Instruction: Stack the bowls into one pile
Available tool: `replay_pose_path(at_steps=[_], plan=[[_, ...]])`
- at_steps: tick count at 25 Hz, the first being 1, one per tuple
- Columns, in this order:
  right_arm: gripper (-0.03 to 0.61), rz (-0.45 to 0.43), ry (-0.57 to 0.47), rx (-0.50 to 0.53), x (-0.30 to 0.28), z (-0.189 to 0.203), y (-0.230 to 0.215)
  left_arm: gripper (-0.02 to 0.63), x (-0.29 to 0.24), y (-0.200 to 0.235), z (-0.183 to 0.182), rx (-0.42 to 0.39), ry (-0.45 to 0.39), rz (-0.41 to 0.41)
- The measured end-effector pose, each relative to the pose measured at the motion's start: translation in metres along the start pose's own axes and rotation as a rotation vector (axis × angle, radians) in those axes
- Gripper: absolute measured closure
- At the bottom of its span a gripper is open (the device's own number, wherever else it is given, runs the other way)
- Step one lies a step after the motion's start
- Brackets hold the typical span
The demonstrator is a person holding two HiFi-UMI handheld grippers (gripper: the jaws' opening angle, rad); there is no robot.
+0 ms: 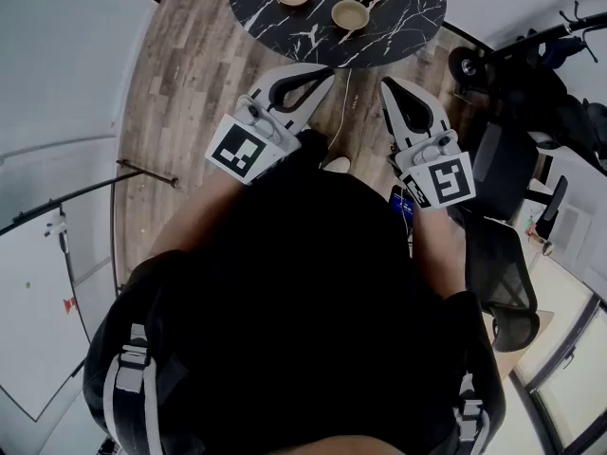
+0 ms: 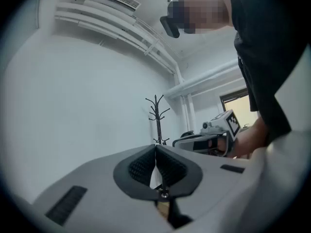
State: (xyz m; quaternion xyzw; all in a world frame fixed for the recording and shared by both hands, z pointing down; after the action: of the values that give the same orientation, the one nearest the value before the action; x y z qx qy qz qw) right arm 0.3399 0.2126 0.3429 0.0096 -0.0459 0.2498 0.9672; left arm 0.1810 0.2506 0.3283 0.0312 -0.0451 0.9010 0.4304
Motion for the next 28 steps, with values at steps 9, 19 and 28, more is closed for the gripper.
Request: replay_pose_path(at_steps=[9, 19, 28], plan=[[0.580, 0.012, 0.000, -0.003, 0.004, -0.001, -0.002, 0.609, 0.000, -0.005, -0.002, -0.008, 0.005, -0.001], [0.580, -0.006, 0.003, -0.010, 0.007, -0.003, -0.005, 0.609, -0.002, -0.011, -0.007, -0.024, 0.019, -0.011], [0.580, -0.008, 0.018, -0.016, -0.010, 0.001, -0.011, 0.609, -0.002, 0.009, -0.006, -0.027, 0.026, -0.020]])
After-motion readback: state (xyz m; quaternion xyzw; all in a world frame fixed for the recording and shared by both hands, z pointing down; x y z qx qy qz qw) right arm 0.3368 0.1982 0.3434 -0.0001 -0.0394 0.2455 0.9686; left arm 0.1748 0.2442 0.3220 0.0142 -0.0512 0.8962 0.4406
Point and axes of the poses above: the fingertips, and each gripper's own axes: x backward along the fingers, y to its left, z out of its underside, the point moved 6 cm from there along x, backward along the fingers, and after that the axes turned 7 degrees about -y, right-handed, at the moved point
